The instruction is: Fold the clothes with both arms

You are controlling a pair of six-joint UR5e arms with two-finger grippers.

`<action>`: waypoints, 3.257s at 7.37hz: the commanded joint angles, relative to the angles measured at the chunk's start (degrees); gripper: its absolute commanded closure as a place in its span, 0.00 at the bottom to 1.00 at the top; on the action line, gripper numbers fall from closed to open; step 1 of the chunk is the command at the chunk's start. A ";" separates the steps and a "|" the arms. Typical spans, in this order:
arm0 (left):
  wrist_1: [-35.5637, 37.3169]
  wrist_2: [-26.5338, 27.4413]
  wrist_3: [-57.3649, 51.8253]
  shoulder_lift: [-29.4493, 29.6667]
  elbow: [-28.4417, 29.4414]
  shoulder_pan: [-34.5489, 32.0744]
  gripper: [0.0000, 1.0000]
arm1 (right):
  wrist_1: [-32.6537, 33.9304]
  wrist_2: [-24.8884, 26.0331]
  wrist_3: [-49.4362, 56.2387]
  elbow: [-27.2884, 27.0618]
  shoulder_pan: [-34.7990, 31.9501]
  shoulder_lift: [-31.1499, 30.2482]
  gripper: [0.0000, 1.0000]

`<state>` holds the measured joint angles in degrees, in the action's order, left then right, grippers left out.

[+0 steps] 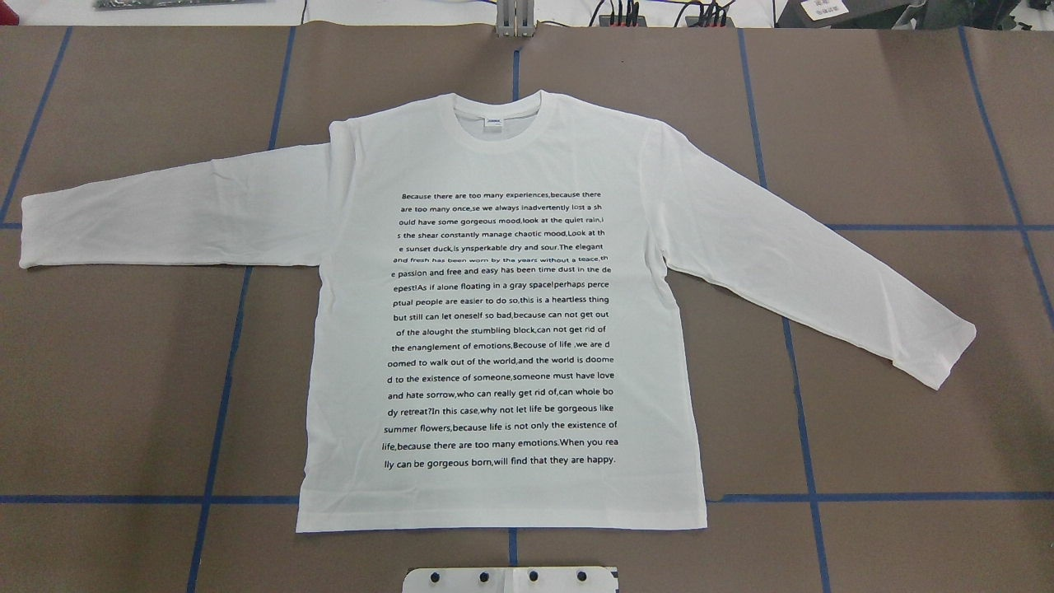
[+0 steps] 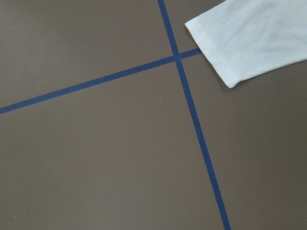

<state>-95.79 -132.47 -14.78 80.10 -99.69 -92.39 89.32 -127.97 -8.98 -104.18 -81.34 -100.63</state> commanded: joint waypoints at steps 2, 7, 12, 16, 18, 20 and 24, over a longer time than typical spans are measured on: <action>-6.33 0.45 -0.07 0.32 0.90 0.02 0.00 | -0.99 -1.23 -0.34 -3.75 1.97 4.53 0.00; -13.28 -0.16 0.55 5.86 3.36 -0.07 0.00 | -11.04 -4.05 -1.57 -1.64 3.28 5.27 0.00; -13.20 -0.25 0.46 5.85 3.28 -0.07 0.00 | -40.76 9.23 -42.05 0.54 24.36 -3.60 0.00; -13.28 -0.33 0.28 5.85 4.15 -0.07 0.00 | -55.05 10.11 -45.42 12.15 26.05 -2.92 0.16; -13.28 -0.33 0.28 5.85 4.15 -0.07 0.00 | -55.13 10.11 -45.25 15.23 26.14 -0.81 0.19; -13.28 -0.33 0.28 5.85 4.15 -0.07 0.00 | -55.05 10.11 -45.34 15.32 26.23 -0.89 0.19; -13.28 -0.33 0.37 5.85 4.15 -0.07 0.00 | -55.05 10.20 -45.34 16.29 26.58 -0.97 0.23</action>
<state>-109.07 -132.80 -14.48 85.98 -95.54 -92.46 34.28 -117.80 -54.31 -88.07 -54.85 -101.53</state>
